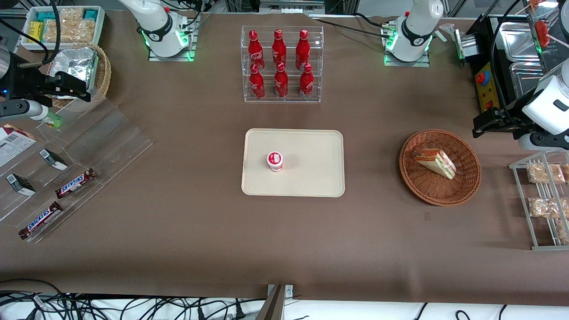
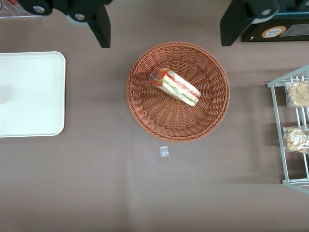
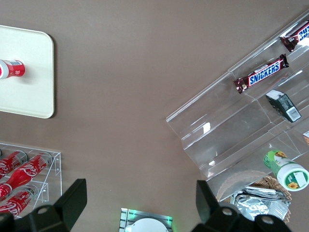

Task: Place sandwich from basket to tray
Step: 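Move the left gripper over the wrapped sandwich in the wicker basket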

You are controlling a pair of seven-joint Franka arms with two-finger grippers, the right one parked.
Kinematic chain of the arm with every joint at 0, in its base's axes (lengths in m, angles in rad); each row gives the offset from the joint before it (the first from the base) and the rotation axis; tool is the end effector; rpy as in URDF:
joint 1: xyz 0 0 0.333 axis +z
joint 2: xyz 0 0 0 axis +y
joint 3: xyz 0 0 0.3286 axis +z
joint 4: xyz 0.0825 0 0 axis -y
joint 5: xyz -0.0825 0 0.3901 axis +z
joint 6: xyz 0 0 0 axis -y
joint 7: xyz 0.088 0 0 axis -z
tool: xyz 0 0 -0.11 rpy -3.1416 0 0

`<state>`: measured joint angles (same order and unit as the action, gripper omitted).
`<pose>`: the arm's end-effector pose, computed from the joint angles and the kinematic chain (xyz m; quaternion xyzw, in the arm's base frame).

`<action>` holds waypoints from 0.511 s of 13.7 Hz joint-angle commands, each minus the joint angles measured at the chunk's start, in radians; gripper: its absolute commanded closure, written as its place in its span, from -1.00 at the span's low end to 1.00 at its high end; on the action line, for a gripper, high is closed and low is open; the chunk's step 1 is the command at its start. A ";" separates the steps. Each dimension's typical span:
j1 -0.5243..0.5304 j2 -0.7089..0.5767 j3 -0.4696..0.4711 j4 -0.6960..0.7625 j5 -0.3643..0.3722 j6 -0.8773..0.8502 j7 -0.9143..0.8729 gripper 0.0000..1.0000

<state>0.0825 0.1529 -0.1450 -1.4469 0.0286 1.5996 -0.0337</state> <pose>0.6109 -0.0281 0.6072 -0.9999 0.0140 -0.0008 0.0032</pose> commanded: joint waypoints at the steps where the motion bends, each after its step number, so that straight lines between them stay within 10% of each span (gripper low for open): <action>1: 0.005 0.002 -0.001 0.010 0.011 -0.009 0.020 -1.00; 7: 0.045 0.000 0.012 -0.087 0.028 -0.011 -0.063 -1.00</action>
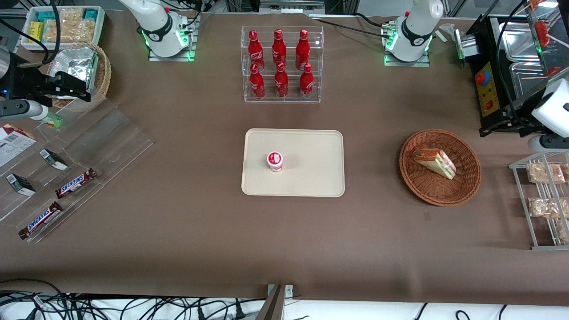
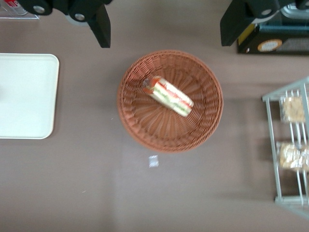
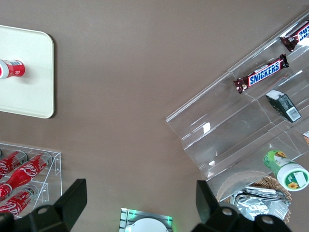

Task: Place sandwich from basket to tray
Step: 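Move the left gripper over the wrapped sandwich in the wicker basket, then lower the left gripper and close it on the wrapped sandwich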

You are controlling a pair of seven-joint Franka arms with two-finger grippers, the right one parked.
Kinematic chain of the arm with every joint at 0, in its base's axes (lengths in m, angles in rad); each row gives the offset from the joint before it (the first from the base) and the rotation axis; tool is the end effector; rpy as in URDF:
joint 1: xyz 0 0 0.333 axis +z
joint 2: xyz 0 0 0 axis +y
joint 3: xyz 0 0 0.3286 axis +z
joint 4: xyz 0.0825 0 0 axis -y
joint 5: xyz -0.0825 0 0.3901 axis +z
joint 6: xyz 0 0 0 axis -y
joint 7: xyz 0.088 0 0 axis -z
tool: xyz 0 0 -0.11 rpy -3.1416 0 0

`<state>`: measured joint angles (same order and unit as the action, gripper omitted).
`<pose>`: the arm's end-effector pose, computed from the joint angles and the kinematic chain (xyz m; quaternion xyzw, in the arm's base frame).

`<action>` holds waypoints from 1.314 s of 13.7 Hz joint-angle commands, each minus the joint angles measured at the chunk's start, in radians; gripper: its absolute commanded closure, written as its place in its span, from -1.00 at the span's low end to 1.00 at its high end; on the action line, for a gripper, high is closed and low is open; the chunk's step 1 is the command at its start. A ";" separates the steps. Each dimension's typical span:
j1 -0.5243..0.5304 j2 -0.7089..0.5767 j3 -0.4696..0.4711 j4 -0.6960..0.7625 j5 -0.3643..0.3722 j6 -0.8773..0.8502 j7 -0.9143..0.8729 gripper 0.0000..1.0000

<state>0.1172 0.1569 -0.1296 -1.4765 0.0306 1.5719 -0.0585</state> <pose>0.6081 0.0019 0.5881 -0.9993 -0.0230 0.0299 0.0062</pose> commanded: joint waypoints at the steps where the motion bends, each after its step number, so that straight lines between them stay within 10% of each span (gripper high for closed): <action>1: 0.015 -0.014 -0.004 -0.115 0.026 0.055 -0.055 -1.00; 8: 0.024 -0.086 -0.013 -0.513 0.092 0.427 -0.518 -1.00; 18: 0.022 -0.002 -0.015 -0.686 0.121 0.740 -0.993 -1.00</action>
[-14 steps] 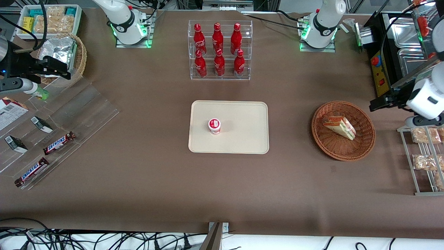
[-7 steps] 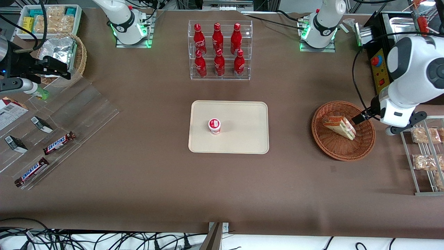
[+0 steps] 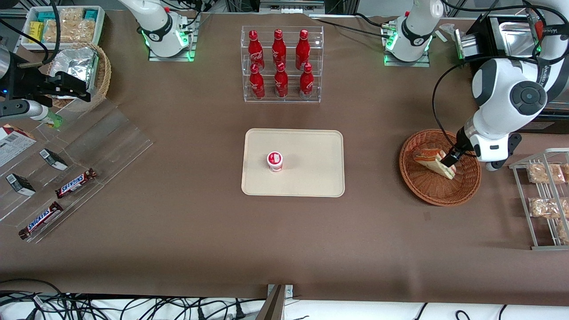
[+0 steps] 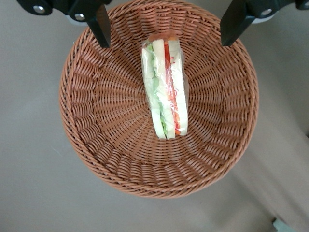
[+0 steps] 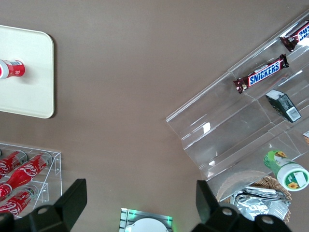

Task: Place sandwich from basket to tray
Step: 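Lower the left gripper and close it on the wrapped sandwich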

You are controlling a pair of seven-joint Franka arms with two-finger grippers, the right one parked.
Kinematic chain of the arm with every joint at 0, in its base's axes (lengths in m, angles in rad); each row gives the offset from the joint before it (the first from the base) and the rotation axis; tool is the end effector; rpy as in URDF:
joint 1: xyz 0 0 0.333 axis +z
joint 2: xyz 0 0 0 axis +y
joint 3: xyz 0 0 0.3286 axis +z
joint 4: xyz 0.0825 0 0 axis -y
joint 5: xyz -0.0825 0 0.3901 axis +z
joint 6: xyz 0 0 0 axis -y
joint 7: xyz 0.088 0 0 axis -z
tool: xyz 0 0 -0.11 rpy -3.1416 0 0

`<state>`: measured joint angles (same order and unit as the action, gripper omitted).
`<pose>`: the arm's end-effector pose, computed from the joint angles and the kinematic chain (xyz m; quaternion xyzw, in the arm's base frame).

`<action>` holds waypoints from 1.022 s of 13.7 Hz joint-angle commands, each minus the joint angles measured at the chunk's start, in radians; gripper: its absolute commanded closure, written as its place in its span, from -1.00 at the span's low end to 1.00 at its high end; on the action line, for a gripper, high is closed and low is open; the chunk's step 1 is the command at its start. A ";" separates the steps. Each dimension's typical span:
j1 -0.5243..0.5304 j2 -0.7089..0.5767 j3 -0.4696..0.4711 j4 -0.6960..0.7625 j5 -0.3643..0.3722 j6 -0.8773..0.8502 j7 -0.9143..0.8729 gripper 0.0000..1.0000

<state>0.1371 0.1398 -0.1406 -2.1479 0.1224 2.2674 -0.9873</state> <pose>0.5616 0.0024 0.3419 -0.8986 -0.4371 -0.0095 0.0367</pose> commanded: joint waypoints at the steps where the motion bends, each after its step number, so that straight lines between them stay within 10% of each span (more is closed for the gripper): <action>1: 0.003 0.023 -0.004 -0.032 0.040 0.076 -0.089 -1.00; 14: 0.032 0.121 0.006 -0.174 0.066 0.386 -0.206 -1.00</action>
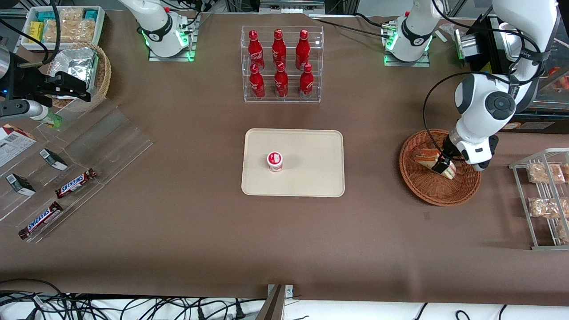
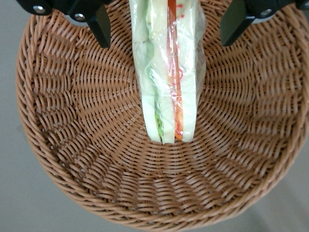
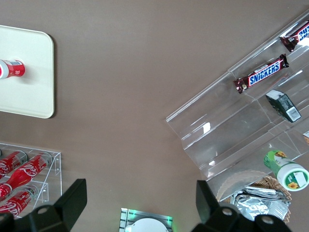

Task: Place sandwich from basket to tray
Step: 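Lower the left gripper and close it on the wrapped sandwich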

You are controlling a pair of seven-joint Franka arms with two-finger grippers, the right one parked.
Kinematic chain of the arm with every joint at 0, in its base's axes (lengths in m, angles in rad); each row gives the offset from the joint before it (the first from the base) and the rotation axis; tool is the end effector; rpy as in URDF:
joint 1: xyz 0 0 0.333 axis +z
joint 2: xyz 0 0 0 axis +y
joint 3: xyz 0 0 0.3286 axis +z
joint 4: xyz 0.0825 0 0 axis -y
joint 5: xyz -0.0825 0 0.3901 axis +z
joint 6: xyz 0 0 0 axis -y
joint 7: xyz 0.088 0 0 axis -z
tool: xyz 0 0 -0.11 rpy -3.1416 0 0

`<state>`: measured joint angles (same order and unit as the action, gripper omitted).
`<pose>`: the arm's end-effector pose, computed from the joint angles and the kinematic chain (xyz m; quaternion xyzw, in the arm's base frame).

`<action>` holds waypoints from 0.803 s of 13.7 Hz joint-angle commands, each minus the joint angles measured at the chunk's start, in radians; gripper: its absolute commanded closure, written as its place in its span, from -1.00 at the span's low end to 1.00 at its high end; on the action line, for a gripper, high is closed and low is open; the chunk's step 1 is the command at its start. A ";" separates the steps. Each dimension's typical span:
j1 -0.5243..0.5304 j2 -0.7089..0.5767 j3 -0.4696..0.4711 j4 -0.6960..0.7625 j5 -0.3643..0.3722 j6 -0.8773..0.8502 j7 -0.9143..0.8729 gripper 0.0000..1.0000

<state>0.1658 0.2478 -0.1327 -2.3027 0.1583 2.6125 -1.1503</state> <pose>0.5409 0.0142 0.2502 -0.8635 -0.5027 -0.0417 0.0045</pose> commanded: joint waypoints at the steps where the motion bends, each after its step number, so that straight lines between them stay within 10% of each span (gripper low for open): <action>1: 0.003 0.019 -0.002 -0.027 0.030 0.069 -0.045 -1.00; 2: 0.003 0.022 -0.002 -0.040 0.030 0.084 -0.045 -1.00; 4: 0.003 0.021 -0.002 -0.040 0.030 0.084 -0.048 0.57; 5: 0.003 0.021 -0.002 -0.040 0.030 0.084 -0.051 0.96; 11: 0.003 0.010 -0.005 -0.038 0.132 0.071 -0.058 1.00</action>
<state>0.1656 0.2785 -0.1357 -2.3295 0.2473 2.6832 -1.1854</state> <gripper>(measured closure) 0.652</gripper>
